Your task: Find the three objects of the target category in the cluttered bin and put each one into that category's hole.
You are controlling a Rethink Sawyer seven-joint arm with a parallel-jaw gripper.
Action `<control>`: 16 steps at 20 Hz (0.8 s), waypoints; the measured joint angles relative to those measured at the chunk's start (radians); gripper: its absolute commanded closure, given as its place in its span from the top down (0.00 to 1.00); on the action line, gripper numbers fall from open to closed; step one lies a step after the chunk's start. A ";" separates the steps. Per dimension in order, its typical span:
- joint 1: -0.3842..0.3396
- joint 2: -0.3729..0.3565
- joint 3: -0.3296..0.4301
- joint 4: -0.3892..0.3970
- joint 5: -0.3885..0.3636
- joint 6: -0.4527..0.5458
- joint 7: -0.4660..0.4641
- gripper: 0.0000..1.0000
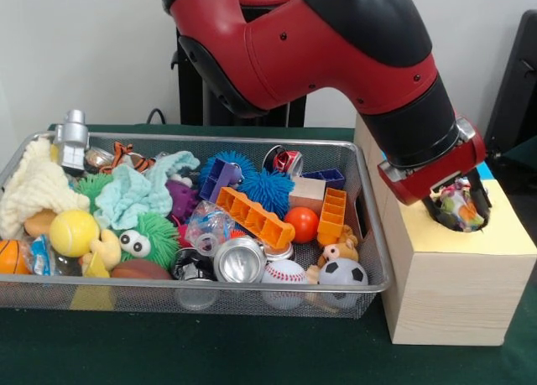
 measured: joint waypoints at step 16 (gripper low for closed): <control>-0.008 -0.067 0.000 0.041 -0.001 0.000 0.000 1.00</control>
